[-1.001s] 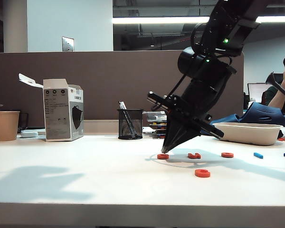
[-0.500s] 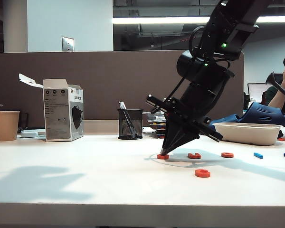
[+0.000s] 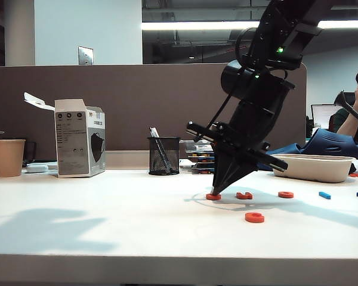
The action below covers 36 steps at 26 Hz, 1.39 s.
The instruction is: Select the appropriate letters from the row of letter magnets placed on the table to arrange into the word "cool".
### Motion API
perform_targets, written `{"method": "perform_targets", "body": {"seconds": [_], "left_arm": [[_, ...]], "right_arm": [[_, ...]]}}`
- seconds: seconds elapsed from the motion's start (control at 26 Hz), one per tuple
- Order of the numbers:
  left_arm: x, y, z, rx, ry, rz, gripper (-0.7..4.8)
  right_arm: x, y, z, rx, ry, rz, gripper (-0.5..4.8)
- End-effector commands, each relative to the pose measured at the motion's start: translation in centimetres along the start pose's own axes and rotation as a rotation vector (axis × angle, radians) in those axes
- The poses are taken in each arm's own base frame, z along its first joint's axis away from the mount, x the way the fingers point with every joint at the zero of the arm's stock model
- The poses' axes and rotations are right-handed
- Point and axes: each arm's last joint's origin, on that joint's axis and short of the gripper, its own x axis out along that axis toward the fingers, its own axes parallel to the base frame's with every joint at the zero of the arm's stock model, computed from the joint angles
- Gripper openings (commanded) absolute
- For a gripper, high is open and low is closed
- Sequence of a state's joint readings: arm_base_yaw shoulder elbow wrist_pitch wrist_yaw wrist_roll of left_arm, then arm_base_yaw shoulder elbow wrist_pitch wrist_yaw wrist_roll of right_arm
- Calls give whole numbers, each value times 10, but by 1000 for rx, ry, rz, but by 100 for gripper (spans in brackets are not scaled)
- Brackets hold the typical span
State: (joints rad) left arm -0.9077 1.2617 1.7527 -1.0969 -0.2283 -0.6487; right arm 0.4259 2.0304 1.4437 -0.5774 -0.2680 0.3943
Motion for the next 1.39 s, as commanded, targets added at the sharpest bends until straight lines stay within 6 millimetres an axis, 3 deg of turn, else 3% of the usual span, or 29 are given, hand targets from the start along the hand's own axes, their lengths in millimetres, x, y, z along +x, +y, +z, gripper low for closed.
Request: {"method": "perform_targets", "body": {"seconds": [0.04,0.46,0.85,1.04,1.39], "left_arm": [[-2,0,1,-4,-10,-4,-3],[-2,0,1,-4,-10,-5,-3],[-2,0,1,-4,-10,-5,-3],[-2,0,1,-4,-10,-4,-3],[-2,0,1,-4,-10,-4,-3]], "right_arm": [[7,-10,-15,22,123,-103,-6],[2,-18,-31,-19,282,-222,-6],[-12,-25,-39,-25,310,-272,-6],[-23,-44,-62,14,327,-290,-6],[-23,-45,-81,10,355,-292,-6]]}}
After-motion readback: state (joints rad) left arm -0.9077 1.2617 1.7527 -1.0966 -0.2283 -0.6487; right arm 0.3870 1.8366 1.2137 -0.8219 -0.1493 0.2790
